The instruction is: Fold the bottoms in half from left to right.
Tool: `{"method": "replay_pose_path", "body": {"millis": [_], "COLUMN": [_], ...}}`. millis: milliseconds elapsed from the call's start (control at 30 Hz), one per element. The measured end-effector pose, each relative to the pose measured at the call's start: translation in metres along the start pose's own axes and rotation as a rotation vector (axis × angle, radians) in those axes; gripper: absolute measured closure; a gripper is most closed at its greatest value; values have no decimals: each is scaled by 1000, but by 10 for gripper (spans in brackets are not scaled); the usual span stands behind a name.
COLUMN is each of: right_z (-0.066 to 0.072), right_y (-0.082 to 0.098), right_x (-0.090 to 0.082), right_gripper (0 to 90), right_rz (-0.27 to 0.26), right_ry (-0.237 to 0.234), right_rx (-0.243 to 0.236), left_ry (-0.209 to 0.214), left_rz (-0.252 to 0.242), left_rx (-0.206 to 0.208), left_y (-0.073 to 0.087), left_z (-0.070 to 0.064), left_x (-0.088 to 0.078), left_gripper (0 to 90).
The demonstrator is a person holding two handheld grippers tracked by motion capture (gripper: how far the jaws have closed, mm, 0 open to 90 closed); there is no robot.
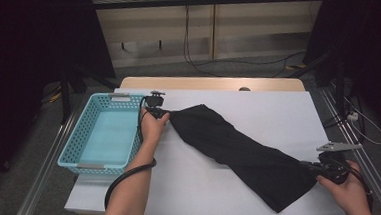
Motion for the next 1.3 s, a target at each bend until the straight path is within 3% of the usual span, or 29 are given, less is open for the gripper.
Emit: {"method": "replay_pose_path", "body": {"millis": [67,133,233,367,500,533,600,733,900,1067,1200,1300], "right_z": [0,0,0,0,5,8,17,39,64,84,95,108], "right_y": [0,0,-1,-1,-6,-8,-13,-18,-17,-17,-17,-16], "right_x": [0,0,0,0,-2,-3,-4,0,17,30,35,43], "right_gripper": [892,892,892,873,684,651,587,511,372,366,421,561], "right_rz": [0,1,-6,-28,-72,-80,-105,-108,-96,-86,-76,-52], "right_ry": [0,-3,-1,1,19,19,-1,-34,-109,-146,-158,-171], "right_rx": [0,-1,-4,-7,-11,-16,-38,-76,-76,-106,-129,-173], "left_ry": [-4,33,52,37,34,23,11,35,52,67,68,88], "left_rz": [-4,-1,2,-31,-65,-72,-74,-78,-78,-107,-127,-142], "left_rx": [5,-4,6,13,3,9,22,5,36,51,70,84], "left_y": [-1,-1,0,-8,-15,-15,-15,-11,-2,6,12,23], "left_z": [-3,-5,-7,-1,1,0,-3,-8,-13,-17,-20,-26], "left_x": [2,2,0,-10,-17,-17,-15,-16,-21,-31,-37,-43], "left_gripper": [575,701,862,877,866,839,595,372,266,216,190,178]}}
Point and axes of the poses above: each handheld gripper's, and its own axes: x roughly forward along the jaws, y roughly out of its underside, z roughly to its left, the point moved 4 cm from there along x, roughly forward along the jaws, and after that the axes turned 9 degrees about -y, right-handed, at the moved point
